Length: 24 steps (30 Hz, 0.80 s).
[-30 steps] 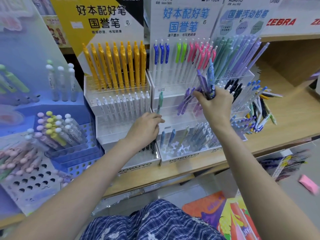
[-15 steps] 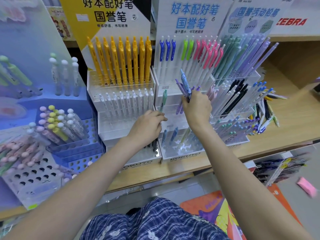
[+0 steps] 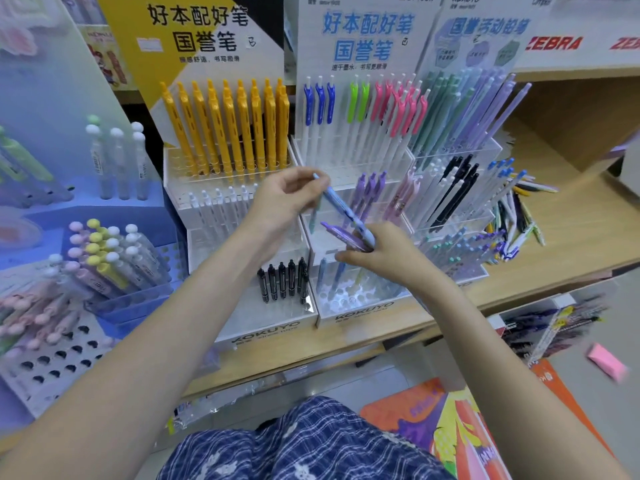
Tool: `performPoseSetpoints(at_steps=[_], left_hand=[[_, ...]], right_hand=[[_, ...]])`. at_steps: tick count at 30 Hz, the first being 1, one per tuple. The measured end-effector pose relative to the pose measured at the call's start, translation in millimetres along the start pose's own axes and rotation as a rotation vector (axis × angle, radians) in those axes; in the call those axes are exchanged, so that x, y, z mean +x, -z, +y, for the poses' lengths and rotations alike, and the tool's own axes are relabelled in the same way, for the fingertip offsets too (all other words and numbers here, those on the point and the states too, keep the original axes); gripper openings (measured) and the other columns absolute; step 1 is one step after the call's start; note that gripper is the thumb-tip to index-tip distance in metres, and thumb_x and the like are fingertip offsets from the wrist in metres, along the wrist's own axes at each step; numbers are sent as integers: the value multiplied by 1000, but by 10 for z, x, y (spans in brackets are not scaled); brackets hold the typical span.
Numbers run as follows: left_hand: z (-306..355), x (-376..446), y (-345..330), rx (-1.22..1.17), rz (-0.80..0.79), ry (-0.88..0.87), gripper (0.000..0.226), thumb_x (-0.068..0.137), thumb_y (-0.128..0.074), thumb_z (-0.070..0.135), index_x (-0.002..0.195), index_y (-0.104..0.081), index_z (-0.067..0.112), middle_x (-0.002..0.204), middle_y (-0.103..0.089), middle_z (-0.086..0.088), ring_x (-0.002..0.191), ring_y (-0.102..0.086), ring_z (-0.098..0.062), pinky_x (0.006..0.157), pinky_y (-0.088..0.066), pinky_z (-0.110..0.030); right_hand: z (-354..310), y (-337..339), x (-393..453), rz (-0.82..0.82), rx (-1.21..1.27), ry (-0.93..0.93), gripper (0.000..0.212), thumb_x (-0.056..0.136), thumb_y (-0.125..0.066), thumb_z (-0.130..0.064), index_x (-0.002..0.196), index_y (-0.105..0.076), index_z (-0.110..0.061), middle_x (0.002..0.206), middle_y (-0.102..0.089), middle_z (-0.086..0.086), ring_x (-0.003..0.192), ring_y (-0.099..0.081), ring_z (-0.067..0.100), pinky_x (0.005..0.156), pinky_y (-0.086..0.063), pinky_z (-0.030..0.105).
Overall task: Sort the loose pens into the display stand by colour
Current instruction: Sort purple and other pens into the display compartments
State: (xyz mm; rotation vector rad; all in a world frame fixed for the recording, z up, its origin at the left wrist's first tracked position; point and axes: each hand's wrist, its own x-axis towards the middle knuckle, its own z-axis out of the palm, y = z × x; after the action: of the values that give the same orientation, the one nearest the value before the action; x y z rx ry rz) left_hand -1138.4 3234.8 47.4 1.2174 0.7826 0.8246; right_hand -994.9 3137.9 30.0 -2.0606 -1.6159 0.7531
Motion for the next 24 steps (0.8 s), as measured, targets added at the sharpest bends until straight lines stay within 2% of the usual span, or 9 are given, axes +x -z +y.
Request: performPoseSetpoints(at_steps=[3,6,9,11,15,17,19,22,24], left_hand=[[147,-9,211,49,129,-45,4,83,-65,11,85,-61,11,79,-64,2,69,-59,-6,65,-53,-18],[143,-84,197,224,105,-54,8,81,-68,14,80,-61,10,74,-66,-2,60,-62,-5,61,-55,-19],[147,-93,125,209,160,-80,12,81,-70,13,77,-59,12,73,-66,-2,58,-62,-4,59,-53,-18],[164,-85,140,258,192,-97,13,81,-70,14,76,-58,13,74,-66,-3,57,-62,-5,58,-53,-18],[19,-153,16,535,83,-64,15,79,-72,20,76,-59,12,74,-68,-5,60,-64,-11,67,-58,-31],[-94,-194,-124,524,45,-42,15,78,-73,19,77,-61,9,69,-67,-4,58,-64,-13,70,-58,-38],[-169,-213,-205,468,59,-31,13,78,-72,14,73,-61,9,64,-65,-4,55,-62,-11,70,-58,-41],[-239,-223,-227,458,69,-10,13,79,-70,12,72,-60,10,64,-64,-5,53,-61,-10,67,-58,-36],[-264,-225,-236,482,70,3,10,80,-70,12,73,-62,9,63,-64,-4,52,-61,-8,65,-58,-30]], right_hand=[[193,40,-153,69,132,-54,24,82,-71,-20,80,-63,3,57,-43,0,49,-36,12,43,-28,15],[152,73,-213,251,278,-55,18,81,-71,-23,82,-69,-6,60,-49,-2,54,-42,11,53,-34,20],[49,79,-218,304,148,-13,11,83,-69,-22,82,-69,-11,63,-58,-2,55,-46,4,55,-35,20],[82,134,-274,352,74,-24,14,83,-69,-22,84,-70,-8,69,-64,8,57,-48,12,52,-35,21],[-34,168,-318,323,231,86,16,76,-75,-28,83,-69,-16,68,-62,-2,56,-49,8,55,-37,18],[-112,118,-231,289,113,144,20,75,-77,-28,82,-69,-11,66,-62,-2,55,-51,7,55,-39,18],[-121,95,-160,327,-30,165,21,77,-75,-25,79,-67,-5,61,-60,3,57,-52,17,55,-39,23],[-92,53,-152,343,-164,169,21,79,-71,-25,71,-60,-10,54,-47,-5,52,-41,13,51,-28,22],[-120,-13,-144,344,-256,147,20,81,-69,-27,77,-61,-9,66,-57,4,63,-49,21,56,-32,30]])
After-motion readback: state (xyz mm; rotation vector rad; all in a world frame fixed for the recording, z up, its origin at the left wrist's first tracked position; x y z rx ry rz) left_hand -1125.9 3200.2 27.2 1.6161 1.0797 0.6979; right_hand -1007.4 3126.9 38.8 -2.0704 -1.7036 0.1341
